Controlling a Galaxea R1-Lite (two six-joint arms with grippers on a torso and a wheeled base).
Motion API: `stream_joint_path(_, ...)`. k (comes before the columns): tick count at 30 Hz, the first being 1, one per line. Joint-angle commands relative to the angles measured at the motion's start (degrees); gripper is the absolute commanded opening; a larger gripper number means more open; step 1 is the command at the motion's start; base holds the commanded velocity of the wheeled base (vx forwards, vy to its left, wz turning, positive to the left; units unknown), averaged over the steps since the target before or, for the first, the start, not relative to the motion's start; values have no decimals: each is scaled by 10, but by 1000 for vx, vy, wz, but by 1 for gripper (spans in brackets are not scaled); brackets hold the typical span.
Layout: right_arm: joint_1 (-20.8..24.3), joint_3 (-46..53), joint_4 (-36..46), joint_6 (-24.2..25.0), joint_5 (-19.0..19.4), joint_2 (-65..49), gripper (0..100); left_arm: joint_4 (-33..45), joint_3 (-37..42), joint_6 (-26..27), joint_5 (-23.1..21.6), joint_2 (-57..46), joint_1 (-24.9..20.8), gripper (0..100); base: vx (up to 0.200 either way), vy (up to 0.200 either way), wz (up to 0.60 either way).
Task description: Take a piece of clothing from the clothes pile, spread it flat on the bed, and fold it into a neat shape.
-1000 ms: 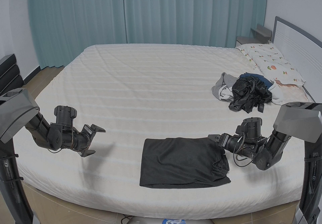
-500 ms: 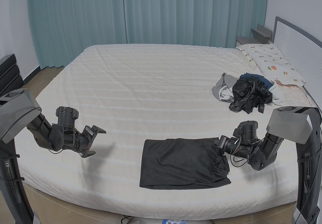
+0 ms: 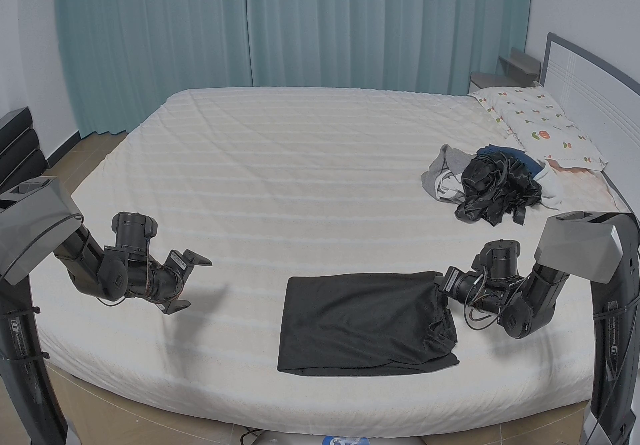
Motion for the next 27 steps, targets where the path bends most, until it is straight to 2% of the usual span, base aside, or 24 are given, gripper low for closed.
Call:
stream_joint_path(1, -1, 0, 0, 0, -1, -1, 100, 0, 0, -1, 0, 1, 0, 100, 0, 0, 0)
stream_joint_path(6, -10, 4, 3, 0, -3, -33, 100, 0, 0, -1, 0, 1, 0, 100, 0, 0, 0)
stream_joint_path(15, 6, 157, 0, 1, 12, -147, 100, 0, 0, 0, 0, 1, 0, 100, 0, 0, 0)
stream_joint_path(17, 17, 215, -10, 3, 38, -168, 100, 0, 0, 0, 0, 1, 0, 100, 0, 0, 0)
stream_joint_path(22, 25, 283, -80, 2, 82, -161, 100, 0, 1, 0, 0, 1, 0, 100, 0, 0, 0)
stream_joint_path(27, 33, 294, -112, 1, 91, -128, 100, 0, 0, 0, 0, 1, 0, 100, 0, 0, 0)
